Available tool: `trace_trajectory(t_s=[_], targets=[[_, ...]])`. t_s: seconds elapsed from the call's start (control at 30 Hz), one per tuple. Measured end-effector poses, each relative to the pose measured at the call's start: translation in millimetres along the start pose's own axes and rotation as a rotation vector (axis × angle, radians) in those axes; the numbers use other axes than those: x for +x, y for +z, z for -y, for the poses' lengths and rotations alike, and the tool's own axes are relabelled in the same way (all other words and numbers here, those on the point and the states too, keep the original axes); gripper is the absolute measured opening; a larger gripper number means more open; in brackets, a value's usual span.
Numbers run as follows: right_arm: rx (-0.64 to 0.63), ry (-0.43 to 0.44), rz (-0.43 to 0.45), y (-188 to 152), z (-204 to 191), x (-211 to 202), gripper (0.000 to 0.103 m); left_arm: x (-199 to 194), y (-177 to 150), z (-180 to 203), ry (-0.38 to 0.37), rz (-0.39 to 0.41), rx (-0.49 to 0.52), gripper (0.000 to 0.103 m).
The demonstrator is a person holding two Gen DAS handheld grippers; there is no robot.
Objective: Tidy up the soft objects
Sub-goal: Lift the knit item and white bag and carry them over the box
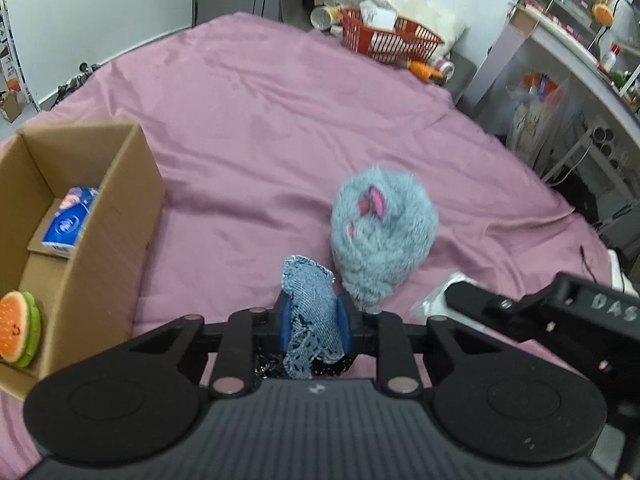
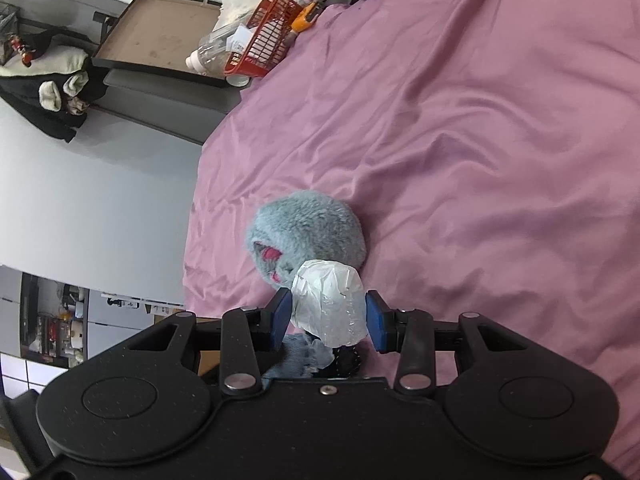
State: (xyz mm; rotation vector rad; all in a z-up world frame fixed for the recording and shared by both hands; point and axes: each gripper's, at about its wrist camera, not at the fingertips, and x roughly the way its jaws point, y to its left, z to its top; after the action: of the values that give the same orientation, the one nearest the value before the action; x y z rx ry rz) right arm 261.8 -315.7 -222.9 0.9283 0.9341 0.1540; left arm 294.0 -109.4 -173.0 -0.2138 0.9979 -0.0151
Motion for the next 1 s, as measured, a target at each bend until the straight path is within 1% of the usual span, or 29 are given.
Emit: trace_trajectory(t_s=[0.17,0.43,0.7,0.9,1.0], targets=[[-0.038,0.002,-0.002,-5,-9,-3,0.04,-18,5,-4,-0.01,0.033,-0.008,0.022],[-0.144,0.014,0.015,-21,-33,-12,0.04,-41,8,-17,-0.008,0.067,-0.023,0.022],[-0.268,0.034,0.03,-40,-66,-16,0.039,-70,10,-44,0.024,0.117,-0.043,0.022],[-0.379,0.045,0.058,-57,-92,-18,0.039,-94,16,-67,0.027,0.165,-0.069,0.022],[-0.412,0.082,0.056,-64,-102,-19,0.039,-106,19,-80,0.025,0.195,-0.088,0.023]])
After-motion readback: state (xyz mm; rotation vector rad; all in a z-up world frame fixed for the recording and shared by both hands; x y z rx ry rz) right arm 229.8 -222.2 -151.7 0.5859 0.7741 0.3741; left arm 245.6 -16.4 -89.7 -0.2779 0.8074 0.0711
